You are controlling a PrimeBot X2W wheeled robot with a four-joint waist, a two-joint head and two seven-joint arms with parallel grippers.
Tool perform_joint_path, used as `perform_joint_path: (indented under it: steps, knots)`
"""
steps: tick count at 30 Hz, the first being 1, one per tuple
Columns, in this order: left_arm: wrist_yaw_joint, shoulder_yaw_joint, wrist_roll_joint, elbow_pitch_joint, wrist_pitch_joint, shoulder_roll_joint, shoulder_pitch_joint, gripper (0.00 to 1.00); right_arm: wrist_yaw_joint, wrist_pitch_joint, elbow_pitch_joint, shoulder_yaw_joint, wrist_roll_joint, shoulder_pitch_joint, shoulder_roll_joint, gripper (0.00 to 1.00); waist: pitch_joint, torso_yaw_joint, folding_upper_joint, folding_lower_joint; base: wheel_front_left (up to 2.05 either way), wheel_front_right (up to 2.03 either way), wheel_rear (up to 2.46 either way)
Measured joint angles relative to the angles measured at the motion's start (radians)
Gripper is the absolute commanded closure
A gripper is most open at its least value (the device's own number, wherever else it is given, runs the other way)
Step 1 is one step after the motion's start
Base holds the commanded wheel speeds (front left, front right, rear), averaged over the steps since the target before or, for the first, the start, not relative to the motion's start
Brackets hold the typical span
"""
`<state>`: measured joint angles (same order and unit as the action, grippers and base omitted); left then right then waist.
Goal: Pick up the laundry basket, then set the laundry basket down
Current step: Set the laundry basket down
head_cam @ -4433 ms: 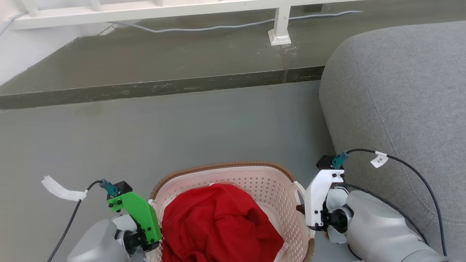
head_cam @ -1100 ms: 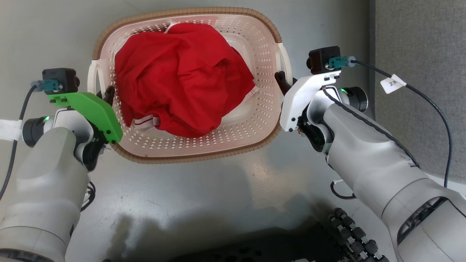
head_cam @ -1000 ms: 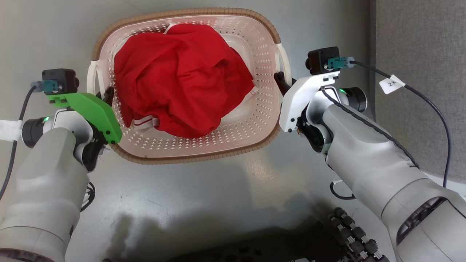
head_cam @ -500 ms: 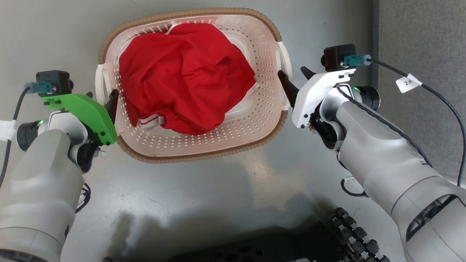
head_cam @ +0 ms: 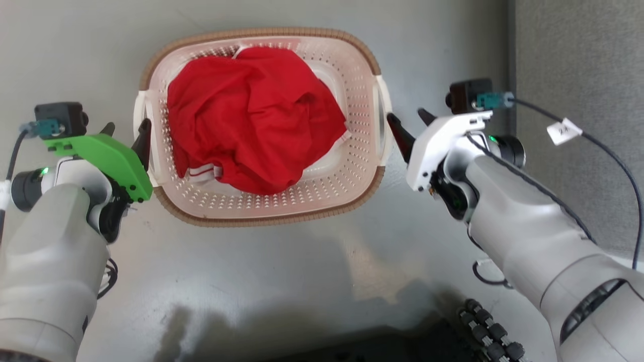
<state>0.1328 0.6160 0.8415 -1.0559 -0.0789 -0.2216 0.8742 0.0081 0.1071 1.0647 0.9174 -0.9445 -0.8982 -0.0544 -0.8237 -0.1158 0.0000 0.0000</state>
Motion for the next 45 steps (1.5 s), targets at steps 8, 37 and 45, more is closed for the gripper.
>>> perform_joint_path:
  steps: [8,37,45]
  knots:
    - [0.0,0.004,0.011,0.003,-0.056,0.0,-0.069,0.0,0.004,0.027,0.018,0.011,-0.008,0.044,-0.005,0.0,0.068,0.004,0.0,0.0,0.0,0.0,0.0]
    - [-0.021,-0.025,-0.073,0.22,-0.173,-0.037,-0.2,0.0,0.006,0.139,0.029,-0.024,-0.012,0.151,-0.021,0.0,0.393,0.043,0.0,0.0,0.0,0.0,0.0]
    - [-0.071,-0.09,-0.131,0.371,-0.173,-0.056,-0.252,0.0,-0.029,0.14,-0.059,-0.07,0.027,0.165,-0.065,0.0,0.493,0.05,0.0,-0.0001,0.0,0.0,0.0]
